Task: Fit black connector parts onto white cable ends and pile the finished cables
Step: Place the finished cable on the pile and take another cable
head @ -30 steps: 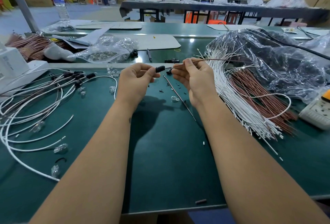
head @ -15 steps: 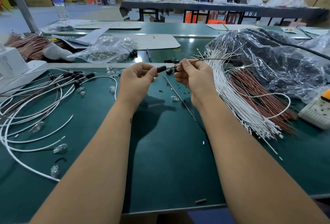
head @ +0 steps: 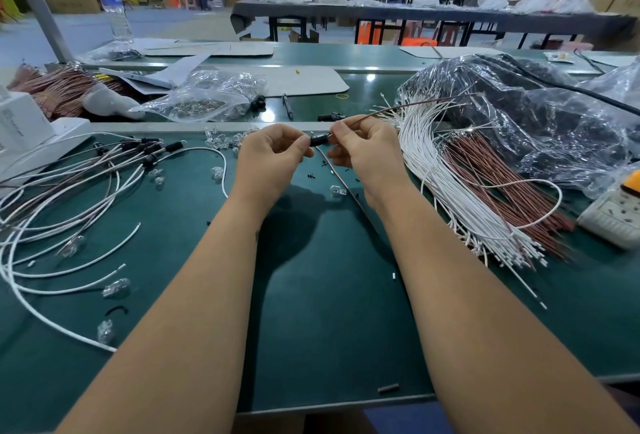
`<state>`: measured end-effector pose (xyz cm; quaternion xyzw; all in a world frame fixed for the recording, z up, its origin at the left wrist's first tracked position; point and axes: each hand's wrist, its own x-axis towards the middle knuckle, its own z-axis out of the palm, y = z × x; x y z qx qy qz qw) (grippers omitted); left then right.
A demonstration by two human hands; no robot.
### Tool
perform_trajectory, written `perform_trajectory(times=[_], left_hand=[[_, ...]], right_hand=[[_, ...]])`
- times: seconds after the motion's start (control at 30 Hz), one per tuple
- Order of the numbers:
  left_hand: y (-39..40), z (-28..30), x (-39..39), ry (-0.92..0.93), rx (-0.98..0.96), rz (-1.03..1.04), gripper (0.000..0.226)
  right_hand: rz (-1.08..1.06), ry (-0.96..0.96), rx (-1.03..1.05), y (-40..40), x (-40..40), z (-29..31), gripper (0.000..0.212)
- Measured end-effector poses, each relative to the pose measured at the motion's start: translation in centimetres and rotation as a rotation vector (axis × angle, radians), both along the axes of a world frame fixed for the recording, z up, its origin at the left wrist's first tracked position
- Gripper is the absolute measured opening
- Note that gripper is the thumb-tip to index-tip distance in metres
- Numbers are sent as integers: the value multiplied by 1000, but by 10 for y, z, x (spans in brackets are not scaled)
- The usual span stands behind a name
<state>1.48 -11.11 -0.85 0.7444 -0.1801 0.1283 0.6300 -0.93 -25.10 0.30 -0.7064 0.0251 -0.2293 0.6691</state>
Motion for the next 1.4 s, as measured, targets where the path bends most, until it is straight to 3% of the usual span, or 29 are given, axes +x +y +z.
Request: perform_trajectory(times=[0.23, 0.43, 0.6, 0.73, 0.9, 1.03, 1.23, 1.4], left_hand=[[-2, 3, -3, 16, -3, 12, 7], [-5, 6, -6, -10, 48, 32, 9], [-3, 7, -4, -57, 116, 34, 4], [4, 6, -2, -72, 288, 61, 8], [18, 5, 3, -71, 702, 439, 4], [19, 5, 4, -2, 859, 506, 13], [4, 9, -4, -254, 619, 82, 15], [4, 3, 2, -244, 479, 80, 17]], right_hand=[[18, 56, 138, -2, -2, 3, 25], [125, 131, 129, 7, -1, 0, 26], [156, 96, 154, 5, 0, -1, 10], [94, 87, 195, 3, 0, -1, 15], [11, 43, 454, -5, 1, 0, 10], [12, 40, 466, -7, 2, -1, 11], [128, 80, 263, 0, 1, -3, 10], [198, 77, 208, 2, -1, -2, 8]])
